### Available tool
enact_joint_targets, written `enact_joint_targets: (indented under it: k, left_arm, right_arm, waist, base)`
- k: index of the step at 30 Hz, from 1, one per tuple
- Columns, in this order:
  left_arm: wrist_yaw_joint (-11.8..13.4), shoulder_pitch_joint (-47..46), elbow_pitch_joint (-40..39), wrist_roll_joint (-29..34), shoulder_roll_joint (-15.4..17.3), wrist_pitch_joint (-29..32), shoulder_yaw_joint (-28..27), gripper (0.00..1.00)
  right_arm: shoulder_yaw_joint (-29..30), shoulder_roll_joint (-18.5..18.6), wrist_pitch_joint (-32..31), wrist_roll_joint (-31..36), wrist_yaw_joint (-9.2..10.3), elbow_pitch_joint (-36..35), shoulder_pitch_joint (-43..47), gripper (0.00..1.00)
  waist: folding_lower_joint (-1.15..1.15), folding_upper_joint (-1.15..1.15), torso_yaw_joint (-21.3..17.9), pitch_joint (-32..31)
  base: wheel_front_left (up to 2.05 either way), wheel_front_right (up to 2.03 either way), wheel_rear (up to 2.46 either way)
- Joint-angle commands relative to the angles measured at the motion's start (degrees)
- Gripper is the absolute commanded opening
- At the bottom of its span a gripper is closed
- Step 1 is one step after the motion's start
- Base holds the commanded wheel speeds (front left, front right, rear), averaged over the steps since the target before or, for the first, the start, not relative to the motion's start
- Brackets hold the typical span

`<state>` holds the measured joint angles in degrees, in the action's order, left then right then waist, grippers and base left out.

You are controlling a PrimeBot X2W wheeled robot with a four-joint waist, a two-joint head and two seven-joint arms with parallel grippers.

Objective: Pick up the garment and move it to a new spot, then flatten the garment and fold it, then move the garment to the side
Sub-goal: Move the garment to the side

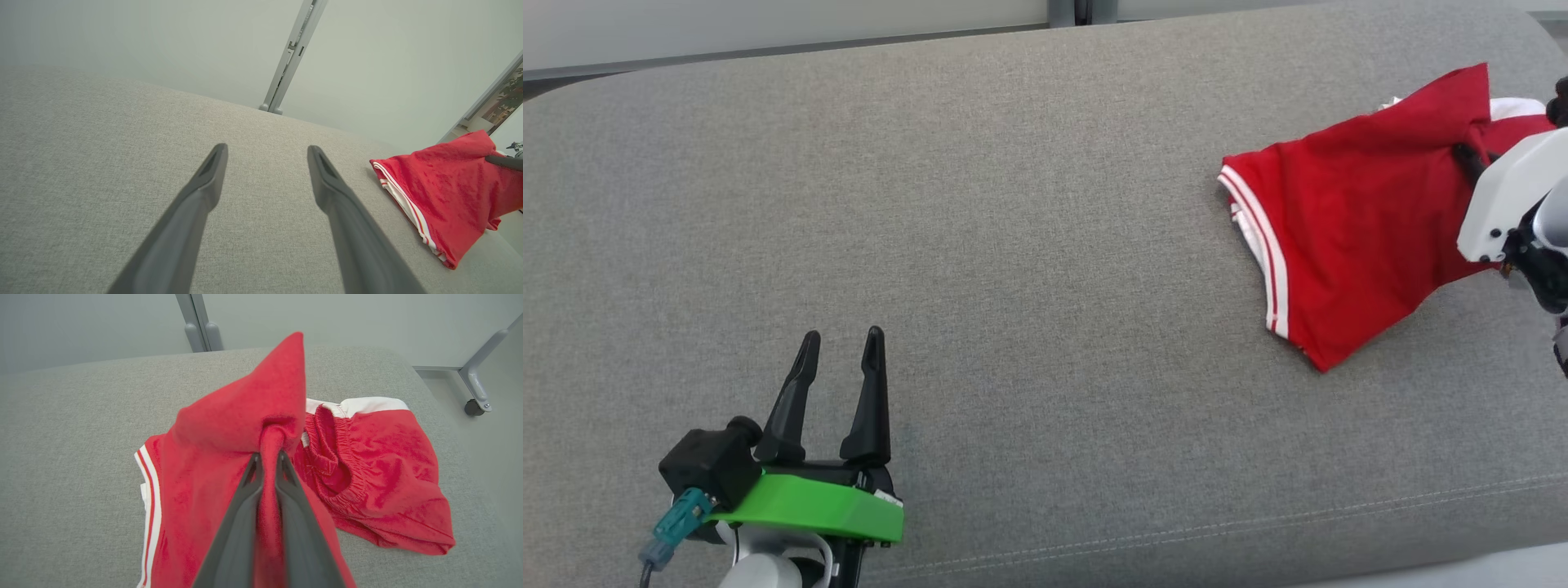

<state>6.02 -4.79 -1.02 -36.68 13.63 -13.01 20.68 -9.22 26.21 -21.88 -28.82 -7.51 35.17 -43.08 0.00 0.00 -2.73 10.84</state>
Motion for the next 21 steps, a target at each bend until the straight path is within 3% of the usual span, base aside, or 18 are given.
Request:
enact_joint_targets:
  k: [1,21]
  left_arm:
    - [0.0,-1.0,-0.2,0.0,0.5,-0.3,-0.2,1.0]
    - [1.5,-5.2,-6.3,3.1,4.0,3.7,0.6,1.0]
  right_arm:
    - [0.5,0.8,-0.1,0.3,0.05,0.1,-0.8,0.0]
    - [7.8,8.3,-1.6,6.4,0.05,3.0,-10.7,0.0]
  waist:
    - [0.0,0.0,-0.1,0.5]
    - [0.0,0.0,-1.7,11.7]
  base:
    - [0.0,0.0,0.0]
    - [0.0,0.0,0.0]
